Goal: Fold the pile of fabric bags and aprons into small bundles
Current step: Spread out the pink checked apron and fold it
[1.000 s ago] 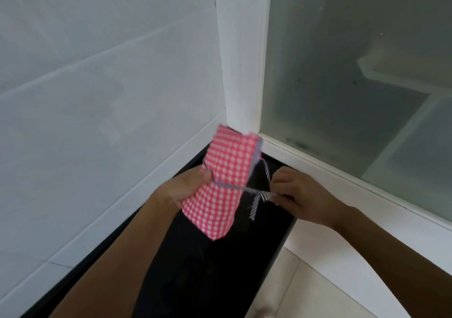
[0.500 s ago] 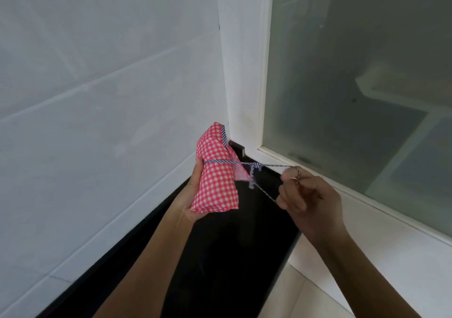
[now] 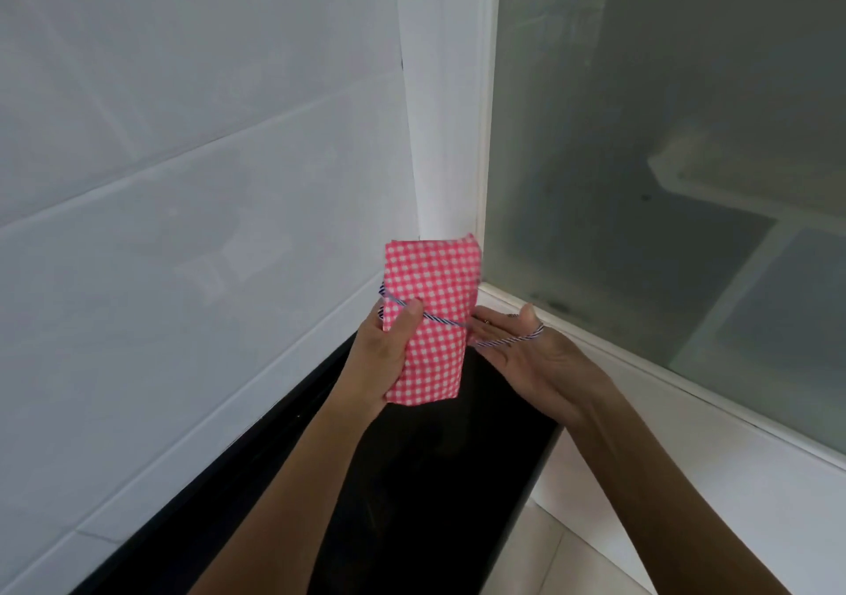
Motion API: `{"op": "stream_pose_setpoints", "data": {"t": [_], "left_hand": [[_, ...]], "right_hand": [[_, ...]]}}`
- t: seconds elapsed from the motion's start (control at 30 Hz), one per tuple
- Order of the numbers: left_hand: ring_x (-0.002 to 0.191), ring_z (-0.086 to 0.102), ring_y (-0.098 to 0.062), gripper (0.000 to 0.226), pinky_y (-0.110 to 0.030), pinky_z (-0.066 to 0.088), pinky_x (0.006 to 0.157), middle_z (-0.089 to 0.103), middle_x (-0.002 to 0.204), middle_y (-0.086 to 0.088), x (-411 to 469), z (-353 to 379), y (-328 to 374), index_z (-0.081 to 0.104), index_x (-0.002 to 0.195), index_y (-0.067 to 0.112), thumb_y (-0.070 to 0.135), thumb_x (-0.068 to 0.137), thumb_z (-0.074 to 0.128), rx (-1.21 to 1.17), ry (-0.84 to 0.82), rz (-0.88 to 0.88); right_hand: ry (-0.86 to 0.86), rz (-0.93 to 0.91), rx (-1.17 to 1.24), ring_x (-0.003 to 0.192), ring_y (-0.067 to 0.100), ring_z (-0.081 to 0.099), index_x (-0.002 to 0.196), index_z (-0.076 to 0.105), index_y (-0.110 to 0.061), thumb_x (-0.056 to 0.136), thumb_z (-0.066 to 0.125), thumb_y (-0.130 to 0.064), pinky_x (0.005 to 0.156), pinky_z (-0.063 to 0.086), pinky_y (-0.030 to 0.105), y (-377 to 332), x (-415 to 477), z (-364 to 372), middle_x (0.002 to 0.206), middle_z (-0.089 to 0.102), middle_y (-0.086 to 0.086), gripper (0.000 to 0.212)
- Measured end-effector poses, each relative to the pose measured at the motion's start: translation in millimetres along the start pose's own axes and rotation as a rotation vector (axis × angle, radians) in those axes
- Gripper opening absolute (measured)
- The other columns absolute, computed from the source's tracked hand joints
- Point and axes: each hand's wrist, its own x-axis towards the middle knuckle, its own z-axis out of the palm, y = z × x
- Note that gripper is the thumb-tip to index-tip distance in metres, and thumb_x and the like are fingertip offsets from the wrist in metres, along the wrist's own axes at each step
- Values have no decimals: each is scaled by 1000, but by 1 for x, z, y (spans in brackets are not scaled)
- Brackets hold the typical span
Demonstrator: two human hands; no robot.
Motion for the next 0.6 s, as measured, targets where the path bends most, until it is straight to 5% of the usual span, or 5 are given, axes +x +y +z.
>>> {"op": "stream_pose_setpoints", "data": {"t": [0.13, 0.23, 0.33, 0.47, 0.6], "left_hand": [[87, 69, -10, 19, -22, 51, 72, 72, 97, 7, -3, -8, 6, 61, 103, 26, 35, 86, 60, 246, -357, -32], [91, 68, -12, 17, -28, 52, 83, 71, 99, 7, -2, -11, 6, 63, 103, 28, 33, 86, 65, 454, -469, -40], [93, 65, -10, 20, -27, 51, 87, 69, 100, 9, -1, -12, 2, 62, 104, 27, 36, 87, 65, 712, -603, -51], [85, 63, -8, 25, -19, 50, 78, 65, 94, 10, -2, -4, 1, 59, 101, 27, 41, 83, 69, 913, -652, -29], [81, 59, -3, 40, -11, 45, 71, 64, 93, 11, 1, 4, 19, 61, 110, 19, 39, 78, 74, 1012, -668, 43]], "right_hand": [[-91, -22, -555, 106, 16, 63, 111, 63, -14, 71, 66, -65, 90, 51, 23, -6, -9, 6, 112, 67, 6, 65], [36, -27, -829, 75, 2, 64, 89, 61, -20, 91, 59, -25, 67, 50, 9, -10, -16, 6, 87, 65, -3, 6], [-50, 26, -1009, 84, 1, 66, 97, 61, -32, 87, 67, -22, 74, 51, 13, -8, -20, -6, 94, 69, -13, 16], [-40, 54, -1130, 74, 2, 61, 91, 57, -27, 84, 70, -28, 61, 45, 6, 3, -17, -3, 84, 62, -14, 15], [17, -25, -917, 76, 7, 67, 91, 67, -30, 80, 73, -31, 66, 54, 14, 0, -13, -2, 84, 70, -10, 13]]}}
